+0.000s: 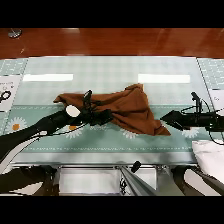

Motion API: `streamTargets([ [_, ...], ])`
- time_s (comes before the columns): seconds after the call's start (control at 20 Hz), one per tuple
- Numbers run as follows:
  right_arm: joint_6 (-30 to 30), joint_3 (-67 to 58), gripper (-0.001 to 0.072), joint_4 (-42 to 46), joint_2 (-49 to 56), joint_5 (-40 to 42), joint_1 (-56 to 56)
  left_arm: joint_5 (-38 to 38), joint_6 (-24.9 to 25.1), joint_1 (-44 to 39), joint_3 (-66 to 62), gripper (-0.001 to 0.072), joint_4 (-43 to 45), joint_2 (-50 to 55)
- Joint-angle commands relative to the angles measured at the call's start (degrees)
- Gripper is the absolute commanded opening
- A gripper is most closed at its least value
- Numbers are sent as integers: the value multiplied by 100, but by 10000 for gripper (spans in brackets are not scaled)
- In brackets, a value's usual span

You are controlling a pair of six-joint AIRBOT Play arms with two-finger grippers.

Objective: Fold the shirts.

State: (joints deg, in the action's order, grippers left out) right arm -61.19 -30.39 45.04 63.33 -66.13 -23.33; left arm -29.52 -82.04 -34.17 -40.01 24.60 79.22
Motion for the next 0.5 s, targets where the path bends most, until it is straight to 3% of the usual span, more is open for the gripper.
streamTargets([
  [0.0, -107, 7, 591, 149, 264, 87, 0, -52, 59, 0, -22, 23, -20, -44],
  [0.2, -70, 7, 580, -184, 809, 306, 0, -52, 59, 0, -22, 23, -20, -103],
  [0.25, 0, 7, 564, -348, 896, 306, 0, -52, 57, 0, -22, 23, -20, -107],
  [0.3, 48, 7, 494, -496, 966, 319, 0, -50, 59, 0, -22, 23, -20, -105],
  [0.45, 50, 7, 478, -494, 1043, 339, 138, -42, 59, 59, -22, 23, -20, -105],
])
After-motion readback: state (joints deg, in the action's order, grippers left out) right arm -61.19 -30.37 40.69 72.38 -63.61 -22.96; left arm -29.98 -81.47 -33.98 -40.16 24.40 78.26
